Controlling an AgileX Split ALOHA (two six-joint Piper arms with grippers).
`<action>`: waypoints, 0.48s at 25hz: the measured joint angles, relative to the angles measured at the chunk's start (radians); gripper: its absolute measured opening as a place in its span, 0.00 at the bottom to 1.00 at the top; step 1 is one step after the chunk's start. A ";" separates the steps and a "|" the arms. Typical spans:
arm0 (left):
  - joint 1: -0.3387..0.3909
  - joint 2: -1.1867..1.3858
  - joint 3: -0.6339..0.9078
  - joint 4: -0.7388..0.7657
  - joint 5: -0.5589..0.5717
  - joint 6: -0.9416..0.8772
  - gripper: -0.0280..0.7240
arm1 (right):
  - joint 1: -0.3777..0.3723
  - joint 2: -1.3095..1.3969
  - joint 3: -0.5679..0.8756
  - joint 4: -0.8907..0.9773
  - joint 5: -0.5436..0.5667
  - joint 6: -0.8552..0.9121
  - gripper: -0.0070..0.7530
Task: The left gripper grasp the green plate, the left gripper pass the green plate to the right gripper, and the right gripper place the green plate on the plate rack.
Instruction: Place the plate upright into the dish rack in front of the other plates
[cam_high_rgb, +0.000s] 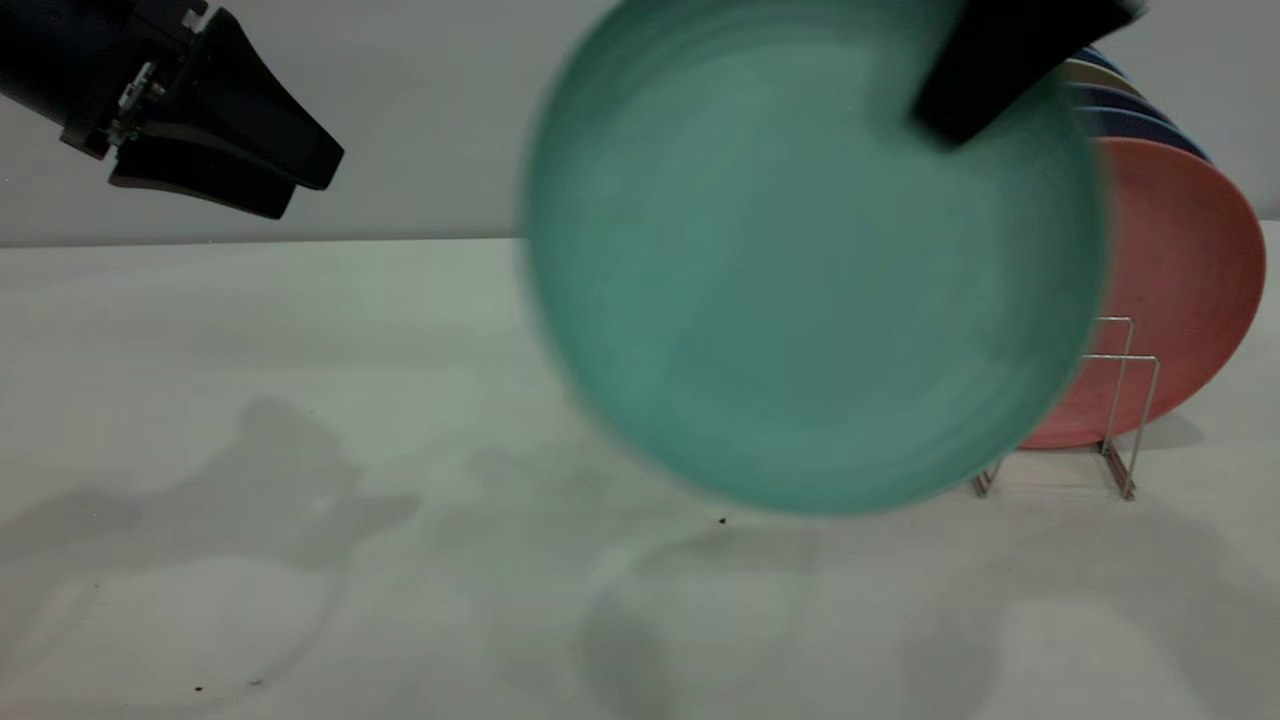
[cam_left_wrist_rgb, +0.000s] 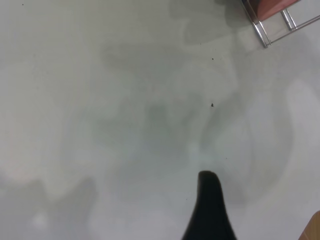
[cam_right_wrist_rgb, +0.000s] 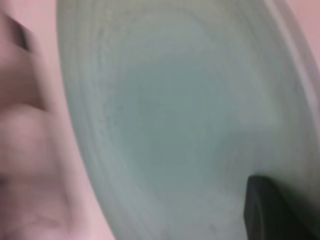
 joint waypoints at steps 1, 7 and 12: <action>0.000 0.000 0.000 0.000 0.000 0.000 0.83 | 0.000 -0.029 0.000 -0.072 -0.040 -0.008 0.10; 0.000 0.000 0.000 0.000 0.004 0.000 0.83 | -0.004 -0.099 0.000 -0.408 -0.236 -0.017 0.10; 0.000 0.000 0.000 -0.001 0.008 0.000 0.83 | -0.066 -0.099 0.001 -0.474 -0.267 -0.005 0.10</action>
